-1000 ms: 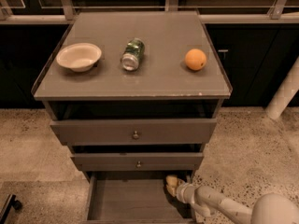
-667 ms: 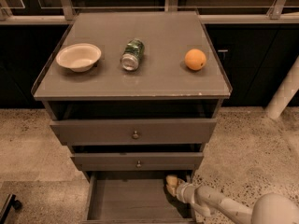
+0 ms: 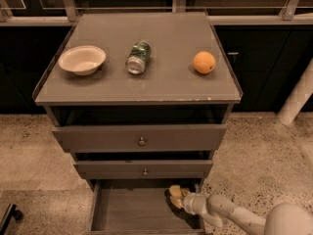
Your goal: Pick sponge from bottom drawer and place on counter
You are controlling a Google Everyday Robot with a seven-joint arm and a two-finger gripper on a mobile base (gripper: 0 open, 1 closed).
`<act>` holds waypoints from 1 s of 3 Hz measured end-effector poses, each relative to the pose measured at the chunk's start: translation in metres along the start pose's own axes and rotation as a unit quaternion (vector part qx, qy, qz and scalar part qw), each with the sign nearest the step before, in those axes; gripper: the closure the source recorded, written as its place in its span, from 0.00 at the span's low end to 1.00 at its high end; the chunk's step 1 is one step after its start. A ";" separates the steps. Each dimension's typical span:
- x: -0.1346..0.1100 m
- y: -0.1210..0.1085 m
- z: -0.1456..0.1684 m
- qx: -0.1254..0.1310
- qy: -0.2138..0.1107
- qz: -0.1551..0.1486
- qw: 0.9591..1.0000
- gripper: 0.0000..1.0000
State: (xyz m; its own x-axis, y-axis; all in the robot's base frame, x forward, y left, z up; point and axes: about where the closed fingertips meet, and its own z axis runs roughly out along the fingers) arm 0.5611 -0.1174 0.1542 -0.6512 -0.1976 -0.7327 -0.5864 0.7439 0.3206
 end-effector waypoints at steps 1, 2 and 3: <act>0.000 0.000 0.000 0.000 0.000 0.000 1.000 1.00; -0.009 0.029 -0.012 -0.047 -0.009 -0.026 0.999 1.00; -0.029 0.073 -0.055 -0.083 -0.038 -0.079 0.993 1.00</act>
Offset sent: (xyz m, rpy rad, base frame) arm -0.0635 0.0434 0.0820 0.1577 -0.1019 0.3243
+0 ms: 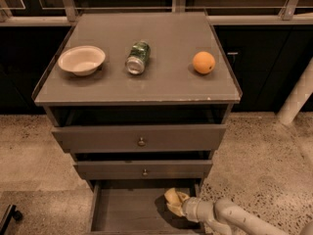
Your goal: Pick sponge from bottom drawer and place on counter
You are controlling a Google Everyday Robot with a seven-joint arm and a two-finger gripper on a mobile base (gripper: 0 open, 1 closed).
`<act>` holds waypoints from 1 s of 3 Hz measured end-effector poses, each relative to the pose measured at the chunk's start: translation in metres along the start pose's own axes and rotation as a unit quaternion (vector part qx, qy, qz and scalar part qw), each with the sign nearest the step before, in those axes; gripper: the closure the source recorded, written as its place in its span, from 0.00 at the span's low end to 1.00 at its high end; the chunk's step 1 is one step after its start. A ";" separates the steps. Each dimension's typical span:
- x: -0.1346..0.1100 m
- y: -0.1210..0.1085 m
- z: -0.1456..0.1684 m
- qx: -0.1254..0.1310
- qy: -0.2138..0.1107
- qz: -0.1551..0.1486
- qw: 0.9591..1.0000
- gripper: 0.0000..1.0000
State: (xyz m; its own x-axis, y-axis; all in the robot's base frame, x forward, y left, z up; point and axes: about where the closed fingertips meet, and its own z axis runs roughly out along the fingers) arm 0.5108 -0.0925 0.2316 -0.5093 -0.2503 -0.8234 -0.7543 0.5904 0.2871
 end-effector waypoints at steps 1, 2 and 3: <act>-0.020 0.043 -0.043 0.006 -0.031 -0.043 0.999 1.00; -0.047 0.074 -0.091 0.032 -0.058 -0.069 0.995 1.00; -0.053 0.075 -0.094 0.028 -0.050 -0.070 0.996 1.00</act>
Offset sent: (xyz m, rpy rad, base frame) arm -0.0874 -0.0324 0.1662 -0.0358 -0.2994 -0.0517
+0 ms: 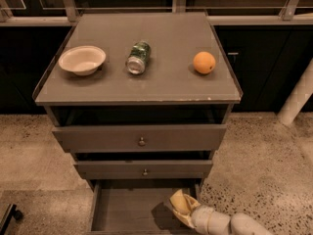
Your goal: Pick sponge from bottom drawer and place on counter
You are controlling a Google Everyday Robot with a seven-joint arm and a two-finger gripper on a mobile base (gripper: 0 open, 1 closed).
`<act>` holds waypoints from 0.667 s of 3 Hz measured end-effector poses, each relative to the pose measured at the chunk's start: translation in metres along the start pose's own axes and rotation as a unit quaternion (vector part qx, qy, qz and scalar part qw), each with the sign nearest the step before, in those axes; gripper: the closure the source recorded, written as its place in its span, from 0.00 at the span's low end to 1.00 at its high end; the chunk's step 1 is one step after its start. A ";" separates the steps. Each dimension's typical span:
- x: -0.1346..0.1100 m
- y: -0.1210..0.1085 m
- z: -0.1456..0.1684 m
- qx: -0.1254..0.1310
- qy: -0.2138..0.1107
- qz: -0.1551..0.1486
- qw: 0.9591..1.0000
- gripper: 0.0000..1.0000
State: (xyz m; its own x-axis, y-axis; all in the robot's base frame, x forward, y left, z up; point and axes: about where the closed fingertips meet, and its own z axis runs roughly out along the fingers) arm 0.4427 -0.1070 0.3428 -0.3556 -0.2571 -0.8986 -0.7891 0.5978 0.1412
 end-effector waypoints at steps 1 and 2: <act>-0.046 0.011 -0.018 0.010 0.007 -0.042 0.999 1.00; -0.102 0.066 -0.035 -0.026 0.026 -0.089 0.995 1.00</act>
Offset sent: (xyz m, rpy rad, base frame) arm -0.0458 0.0377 0.2586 -0.3369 -0.2286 0.2750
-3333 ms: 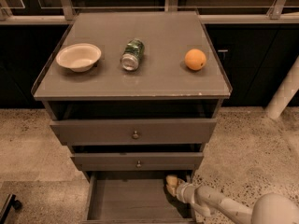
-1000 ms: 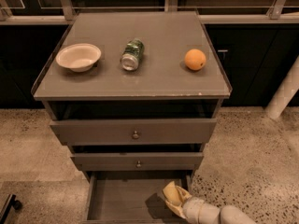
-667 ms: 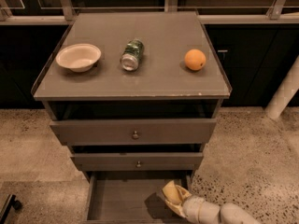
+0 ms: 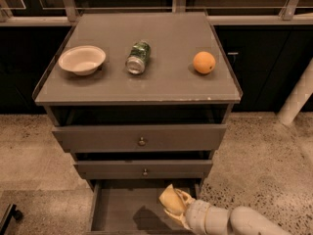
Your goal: Pick sponge from bottom drawer and place on counter
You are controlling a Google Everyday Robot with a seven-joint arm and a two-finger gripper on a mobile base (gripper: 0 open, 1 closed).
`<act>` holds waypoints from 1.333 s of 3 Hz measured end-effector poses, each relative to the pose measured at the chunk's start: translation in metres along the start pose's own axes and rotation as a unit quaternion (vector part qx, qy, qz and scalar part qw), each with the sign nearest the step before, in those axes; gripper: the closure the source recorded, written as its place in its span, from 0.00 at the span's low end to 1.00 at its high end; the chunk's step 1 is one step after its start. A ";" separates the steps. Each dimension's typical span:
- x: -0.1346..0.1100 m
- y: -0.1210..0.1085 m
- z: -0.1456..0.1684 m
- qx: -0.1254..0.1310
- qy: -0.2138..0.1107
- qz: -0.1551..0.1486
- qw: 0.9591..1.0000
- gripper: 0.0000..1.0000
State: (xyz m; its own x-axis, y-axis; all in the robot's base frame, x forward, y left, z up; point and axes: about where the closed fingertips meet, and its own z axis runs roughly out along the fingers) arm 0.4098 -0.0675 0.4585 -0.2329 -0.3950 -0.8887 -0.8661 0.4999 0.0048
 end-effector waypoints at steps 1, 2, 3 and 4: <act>-0.061 0.024 -0.032 -0.023 0.011 -0.046 0.999 1.00; -0.081 0.015 -0.047 -0.011 0.030 -0.081 0.996 1.00; -0.081 0.015 -0.047 -0.011 0.030 -0.081 0.996 1.00; -0.093 0.009 -0.050 -0.021 0.036 -0.093 0.995 1.00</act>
Offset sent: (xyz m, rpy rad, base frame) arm -0.0194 0.0116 0.0600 -0.0397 -0.0331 0.0734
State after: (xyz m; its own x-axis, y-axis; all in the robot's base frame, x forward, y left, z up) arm 0.4009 -0.0649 0.5640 -0.0967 -0.5333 -0.8404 -0.9143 0.3812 -0.1367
